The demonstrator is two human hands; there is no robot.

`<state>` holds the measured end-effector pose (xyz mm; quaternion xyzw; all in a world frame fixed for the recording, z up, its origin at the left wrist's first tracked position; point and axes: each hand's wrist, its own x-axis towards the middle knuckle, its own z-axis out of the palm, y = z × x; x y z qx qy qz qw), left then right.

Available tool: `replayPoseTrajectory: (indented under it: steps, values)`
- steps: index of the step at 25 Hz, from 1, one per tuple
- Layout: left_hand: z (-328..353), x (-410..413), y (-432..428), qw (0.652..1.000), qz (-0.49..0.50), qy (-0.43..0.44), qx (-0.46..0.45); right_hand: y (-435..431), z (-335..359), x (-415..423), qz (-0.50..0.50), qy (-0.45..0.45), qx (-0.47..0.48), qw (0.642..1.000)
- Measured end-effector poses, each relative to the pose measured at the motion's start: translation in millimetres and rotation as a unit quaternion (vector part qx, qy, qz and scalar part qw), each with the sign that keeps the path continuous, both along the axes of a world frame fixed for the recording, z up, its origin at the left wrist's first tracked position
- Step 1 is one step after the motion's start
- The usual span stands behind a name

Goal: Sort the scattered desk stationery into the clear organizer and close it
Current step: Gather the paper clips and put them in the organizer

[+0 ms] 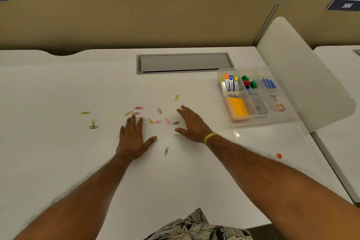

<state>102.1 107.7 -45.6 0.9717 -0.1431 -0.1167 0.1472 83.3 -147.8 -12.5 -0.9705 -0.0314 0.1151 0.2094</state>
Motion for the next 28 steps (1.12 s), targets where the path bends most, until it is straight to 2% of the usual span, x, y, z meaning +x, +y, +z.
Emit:
replayPoseTrajectory:
  steps: [6,13,16,18,21,25,28]
  values:
    - [-7,14,-14,1.000,-0.025,-0.004,0.017,-1,-10,20,-0.028,0.045,0.015,0.998]
    - [-13,-10,-33,0.987,-0.153,-0.038,-0.010,29,-20,-4,0.114,0.020,0.016,0.993]
    - [-14,-25,-31,0.981,-0.187,-0.038,-0.029,35,-24,-23,0.130,0.017,0.036,0.991]
    - [-12,-34,-27,0.977,-0.195,-0.029,-0.079,36,-24,-32,0.135,0.019,0.052,0.989]
    - [-4,-38,-16,0.966,-0.163,0.018,-0.202,32,-17,-41,0.115,0.023,0.107,0.987]
    - [0,-35,12,0.955,-0.090,0.017,-0.282,19,-12,-48,0.010,-0.029,0.150,0.988]
    - [2,-34,23,0.955,-0.031,0.023,-0.295,31,-10,-56,-0.039,0.050,0.128,0.990]
